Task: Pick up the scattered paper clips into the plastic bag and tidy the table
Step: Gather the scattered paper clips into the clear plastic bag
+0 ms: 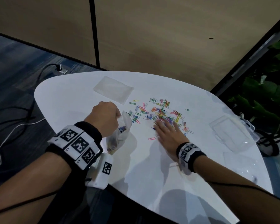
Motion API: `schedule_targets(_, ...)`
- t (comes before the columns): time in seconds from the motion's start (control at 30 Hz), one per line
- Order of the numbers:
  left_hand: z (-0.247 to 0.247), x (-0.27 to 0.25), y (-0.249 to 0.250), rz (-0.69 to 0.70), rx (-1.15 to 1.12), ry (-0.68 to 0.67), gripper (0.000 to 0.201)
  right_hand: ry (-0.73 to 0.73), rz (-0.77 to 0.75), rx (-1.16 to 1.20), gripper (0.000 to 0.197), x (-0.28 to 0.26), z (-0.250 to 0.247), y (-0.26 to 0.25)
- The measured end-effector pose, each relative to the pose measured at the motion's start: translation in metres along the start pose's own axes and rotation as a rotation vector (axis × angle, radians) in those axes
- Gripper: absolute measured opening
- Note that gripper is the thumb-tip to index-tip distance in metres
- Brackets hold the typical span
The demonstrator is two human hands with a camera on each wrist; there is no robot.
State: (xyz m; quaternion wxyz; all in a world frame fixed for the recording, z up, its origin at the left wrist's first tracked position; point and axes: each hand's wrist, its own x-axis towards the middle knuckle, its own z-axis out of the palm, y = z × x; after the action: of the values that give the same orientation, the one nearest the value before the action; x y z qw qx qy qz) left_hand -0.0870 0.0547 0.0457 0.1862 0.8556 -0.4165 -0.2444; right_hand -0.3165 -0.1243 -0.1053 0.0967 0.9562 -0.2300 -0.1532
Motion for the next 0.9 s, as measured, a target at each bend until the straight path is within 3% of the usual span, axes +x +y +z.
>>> schedule_targets(0.1,0.002,0.000,0.003,0.008,0.021,-0.013,0.031,-0.102,0.136,0.013,0.065,0.002,0.007,0.030)
schedule_targets(0.2,0.005,0.002,0.006,0.015,0.041,-0.019,0.031,-0.156,0.162,0.116,0.069,0.005,0.010,0.043)
schedule_targets(0.37,0.013,0.003,0.017,0.020,0.060,-0.042,0.031,0.026,0.136,0.244,0.027,0.007,-0.002,0.038)
schedule_targets(0.43,0.016,0.003,0.021,0.034,0.080,-0.052,0.031,0.074,0.232,0.335,0.017,0.006,-0.009,0.039)
schedule_targets(0.57,0.022,0.004,0.029,0.054,0.102,-0.065,0.031,0.164,0.608,0.755,0.013,0.004,-0.021,0.053)
schedule_targets(0.73,0.030,0.008,0.038,0.066,0.114,-0.073,0.030,0.223,0.895,1.430,0.015,-0.006,-0.029,0.076)
schedule_targets(0.8,0.033,0.009,0.041,0.070,0.116,-0.071,0.030,0.285,0.892,1.743,0.012,-0.010,-0.041,0.076)
schedule_targets(0.9,0.037,0.010,0.048,0.065,0.104,-0.065,0.032,0.294,0.697,2.127,0.016,-0.015,-0.076,0.063)
